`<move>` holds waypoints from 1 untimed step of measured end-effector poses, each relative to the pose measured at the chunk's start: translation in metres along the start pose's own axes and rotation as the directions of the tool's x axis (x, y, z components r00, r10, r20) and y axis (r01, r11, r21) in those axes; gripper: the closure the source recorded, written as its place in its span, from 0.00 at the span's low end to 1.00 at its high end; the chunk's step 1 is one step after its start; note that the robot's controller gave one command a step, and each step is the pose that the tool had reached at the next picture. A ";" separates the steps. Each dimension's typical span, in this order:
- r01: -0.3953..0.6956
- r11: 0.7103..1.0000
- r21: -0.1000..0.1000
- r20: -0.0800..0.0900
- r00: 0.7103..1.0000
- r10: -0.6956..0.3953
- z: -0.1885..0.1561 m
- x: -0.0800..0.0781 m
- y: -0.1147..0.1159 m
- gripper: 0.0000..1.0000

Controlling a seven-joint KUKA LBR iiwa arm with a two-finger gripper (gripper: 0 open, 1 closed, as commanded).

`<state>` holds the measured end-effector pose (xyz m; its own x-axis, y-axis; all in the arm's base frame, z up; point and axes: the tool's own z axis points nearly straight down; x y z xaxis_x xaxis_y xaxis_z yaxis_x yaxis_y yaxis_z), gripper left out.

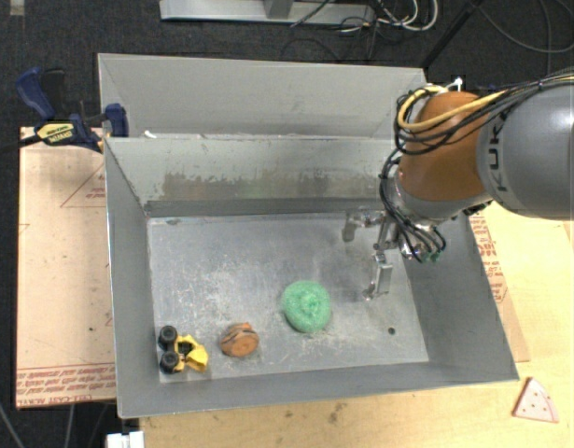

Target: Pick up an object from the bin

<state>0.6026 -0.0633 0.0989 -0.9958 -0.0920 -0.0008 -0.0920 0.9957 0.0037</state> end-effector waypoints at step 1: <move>0.001 1.000 0.004 0.002 1.000 -0.001 0.020 -0.009 0.022 0.00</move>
Offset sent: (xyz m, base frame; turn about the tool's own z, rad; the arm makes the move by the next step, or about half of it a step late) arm -0.0253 0.0511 -0.0289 -0.2363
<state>0.6091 -0.0402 0.0793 -0.9957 -0.0926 -0.0025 -0.0926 0.9957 0.0000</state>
